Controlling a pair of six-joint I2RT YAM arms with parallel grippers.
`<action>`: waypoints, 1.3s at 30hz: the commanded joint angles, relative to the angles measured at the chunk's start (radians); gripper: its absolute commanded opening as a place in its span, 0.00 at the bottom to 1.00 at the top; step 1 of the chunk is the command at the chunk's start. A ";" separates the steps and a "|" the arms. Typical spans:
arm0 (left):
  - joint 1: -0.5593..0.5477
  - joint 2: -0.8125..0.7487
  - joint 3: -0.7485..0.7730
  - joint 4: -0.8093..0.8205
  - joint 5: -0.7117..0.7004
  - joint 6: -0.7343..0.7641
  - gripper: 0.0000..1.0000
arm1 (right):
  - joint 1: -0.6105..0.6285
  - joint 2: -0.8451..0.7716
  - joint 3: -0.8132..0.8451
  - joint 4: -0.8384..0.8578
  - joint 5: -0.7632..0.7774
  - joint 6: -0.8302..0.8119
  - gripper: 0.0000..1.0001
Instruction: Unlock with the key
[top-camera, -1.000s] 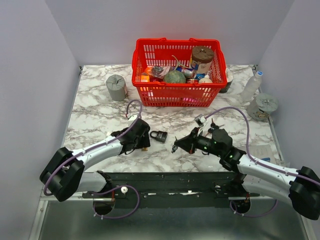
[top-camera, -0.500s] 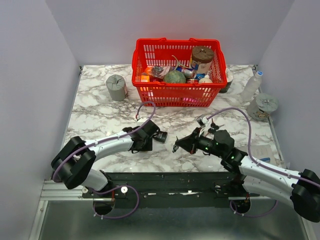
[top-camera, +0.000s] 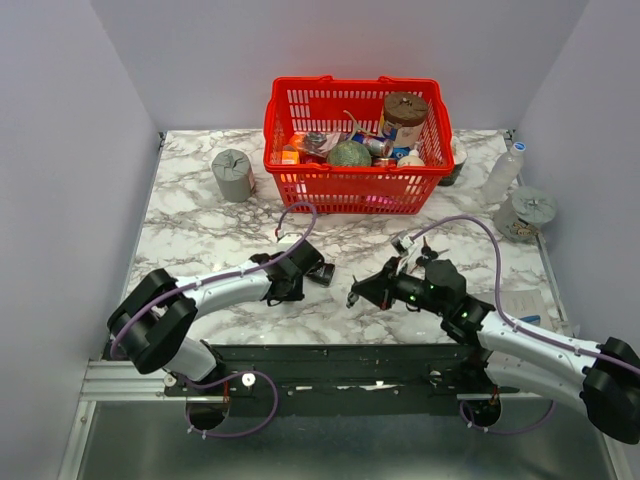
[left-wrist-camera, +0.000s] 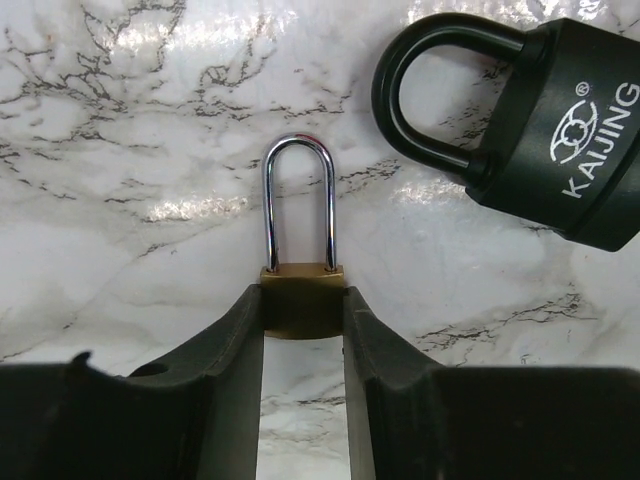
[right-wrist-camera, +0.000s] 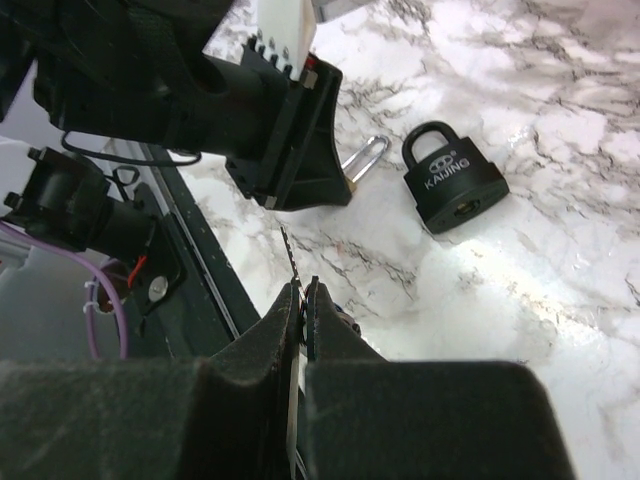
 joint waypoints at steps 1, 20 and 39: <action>-0.002 -0.034 -0.055 0.052 -0.039 -0.027 0.05 | -0.004 0.044 0.059 -0.079 0.015 -0.024 0.01; 0.176 -0.159 0.069 0.297 0.202 0.021 0.00 | 0.090 0.343 0.218 -0.055 -0.005 0.140 0.01; 0.190 -0.224 -0.021 0.451 0.222 -0.059 0.00 | 0.065 0.663 0.456 -0.038 -0.036 0.331 0.01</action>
